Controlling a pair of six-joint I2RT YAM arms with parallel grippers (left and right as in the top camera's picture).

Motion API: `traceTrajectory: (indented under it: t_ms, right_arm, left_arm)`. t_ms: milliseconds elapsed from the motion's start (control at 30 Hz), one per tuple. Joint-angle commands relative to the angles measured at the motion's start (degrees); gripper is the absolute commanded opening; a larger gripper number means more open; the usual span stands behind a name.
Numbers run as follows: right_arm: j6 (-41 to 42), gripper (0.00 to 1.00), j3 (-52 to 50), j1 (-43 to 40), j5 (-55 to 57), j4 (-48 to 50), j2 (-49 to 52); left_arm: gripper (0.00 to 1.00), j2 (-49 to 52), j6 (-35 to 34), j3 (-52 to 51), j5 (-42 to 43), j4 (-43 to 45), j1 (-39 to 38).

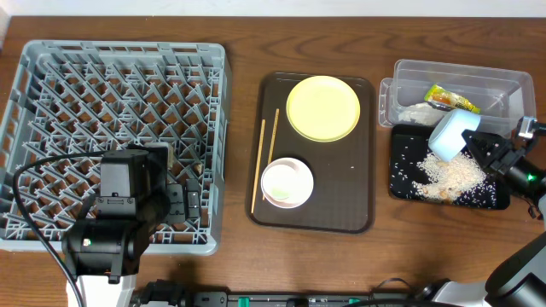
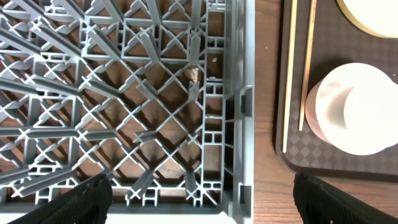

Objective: Sort waste into correct bins and load items into the dishwasher

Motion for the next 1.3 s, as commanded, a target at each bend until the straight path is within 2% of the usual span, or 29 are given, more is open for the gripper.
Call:
traceTrajectory:
  t_ms: [0, 733, 900, 1033, 1267]
  right_arm:
    - [-1.3, 0.01, -0.3, -0.4, -3.5, 0.2, 0.1]
    - [-0.2, 0.01, -0.3, -0.4, -2.1, 0.2, 0.1]
    - [6.4, 0.01, -0.3, -0.4, 5.4, 0.0, 0.1]
    - [1.6, 0.01, -0.2, 0.1, -3.6, 3.0, 0.0]
    - [3.4, 0.01, -0.3, 0.5, -1.6, 2.8, 0.0]
  left_arm:
    - [0.95, 0.0, -0.1, 1.2, 0.8, -0.2, 0.3]
    - [0.95, 0.0, -0.1, 1.2, 0.8, -0.2, 0.3]
    - [0.95, 0.0, -0.1, 1.2, 0.8, -0.2, 0.3]
    - [0.95, 0.0, -0.1, 1.2, 0.8, -0.2, 0.3]
    - [0.95, 0.0, -0.1, 1.2, 0.8, -0.2, 0.3]
